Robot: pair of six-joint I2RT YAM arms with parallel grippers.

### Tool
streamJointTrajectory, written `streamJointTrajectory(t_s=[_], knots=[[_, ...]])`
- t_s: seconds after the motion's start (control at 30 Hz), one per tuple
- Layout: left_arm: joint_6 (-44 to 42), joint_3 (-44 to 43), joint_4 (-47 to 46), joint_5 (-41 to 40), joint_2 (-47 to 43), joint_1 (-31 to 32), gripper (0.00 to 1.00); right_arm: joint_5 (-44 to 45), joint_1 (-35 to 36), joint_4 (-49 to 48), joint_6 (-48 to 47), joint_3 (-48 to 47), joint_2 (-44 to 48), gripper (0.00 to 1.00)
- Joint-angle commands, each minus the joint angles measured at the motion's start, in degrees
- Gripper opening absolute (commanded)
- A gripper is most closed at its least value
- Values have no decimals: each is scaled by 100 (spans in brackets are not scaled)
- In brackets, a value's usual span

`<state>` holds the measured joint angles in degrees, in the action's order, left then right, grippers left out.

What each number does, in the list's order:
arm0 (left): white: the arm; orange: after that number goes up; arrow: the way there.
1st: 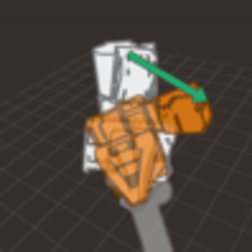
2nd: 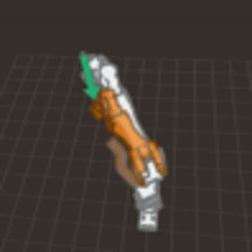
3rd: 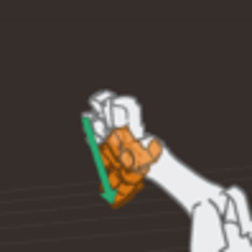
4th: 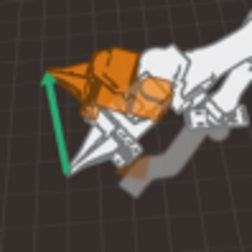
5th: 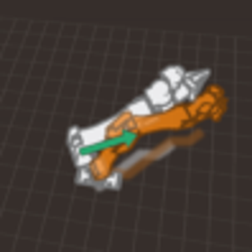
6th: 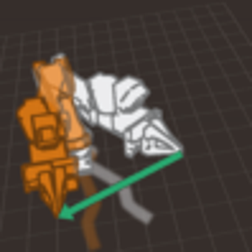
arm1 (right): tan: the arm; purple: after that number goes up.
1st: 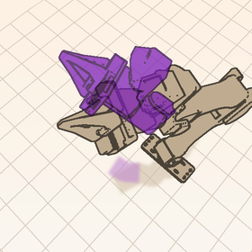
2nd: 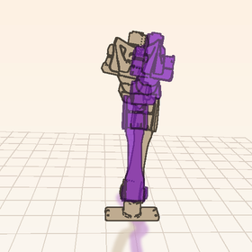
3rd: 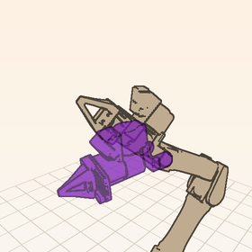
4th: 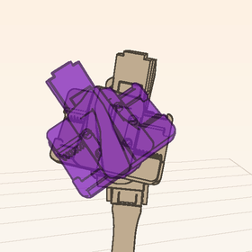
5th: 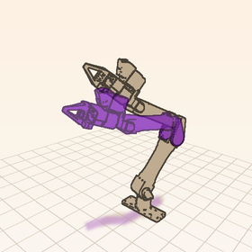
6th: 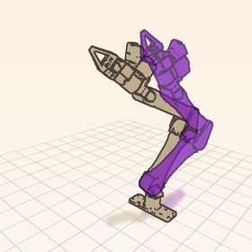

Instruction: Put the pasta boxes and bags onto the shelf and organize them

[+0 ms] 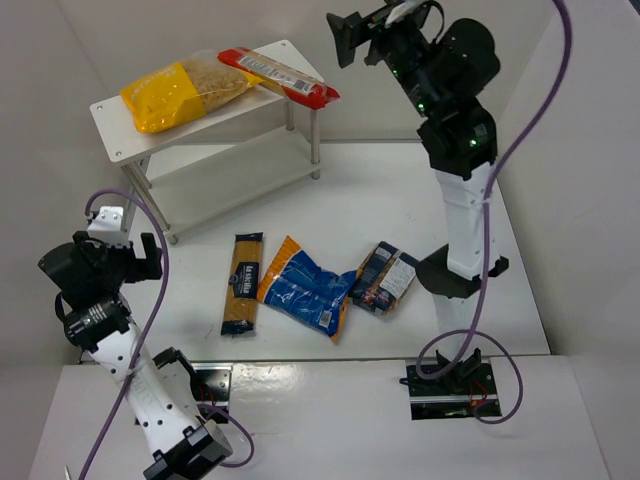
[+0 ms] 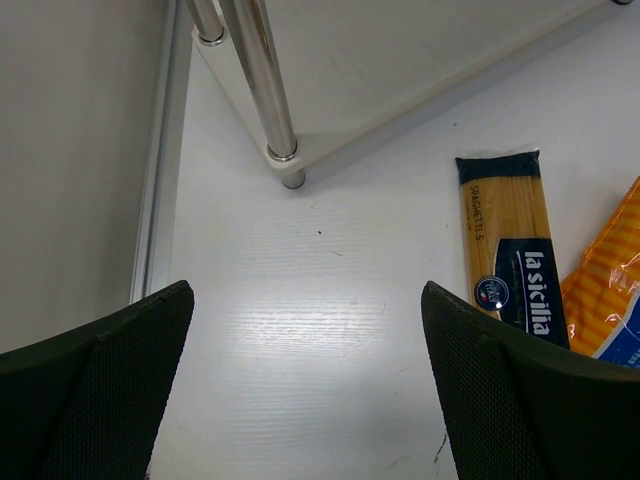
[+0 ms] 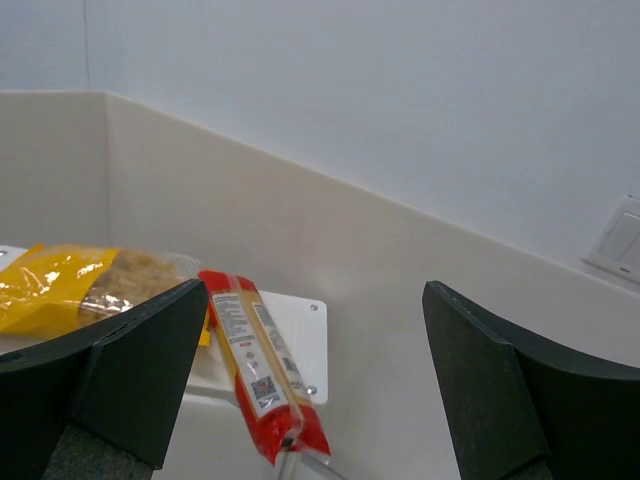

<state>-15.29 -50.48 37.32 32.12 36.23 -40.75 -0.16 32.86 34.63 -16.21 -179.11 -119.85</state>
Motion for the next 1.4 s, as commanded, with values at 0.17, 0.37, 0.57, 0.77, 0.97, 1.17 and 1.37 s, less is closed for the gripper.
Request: streamJointTrajectory(t_s=[0.17, 0.37, 0.57, 0.77, 0.97, 1.17, 1.37], knots=[[-159, -102, -49, 330, -81, -38, 100, 297, -105, 2160, 557, -45, 760, 96], [-211, -103, 3, 383, -81, -38, 100, 377, -166, 1916, 811, 2079, 2254, 96], [-264, -155, 56, 506, -81, -38, 100, 728, -419, 562, 988, 5938, 4610, 96], [-317, -155, 56, 558, -81, -38, 100, 728, -1317, -341, 1111, 9381, 5955, 96], [-317, -155, 109, 559, -19, -38, 100, 581, -1747, -485, 1033, 11615, 6351, 100], [-317, -155, 109, 559, 104, -38, 100, -291, -2530, -396, 909, 12171, 6114, 100], [-430, -155, 161, 611, 341, -38, 100, -36, -2952, -405, 918, 12303, 6010, 100]])
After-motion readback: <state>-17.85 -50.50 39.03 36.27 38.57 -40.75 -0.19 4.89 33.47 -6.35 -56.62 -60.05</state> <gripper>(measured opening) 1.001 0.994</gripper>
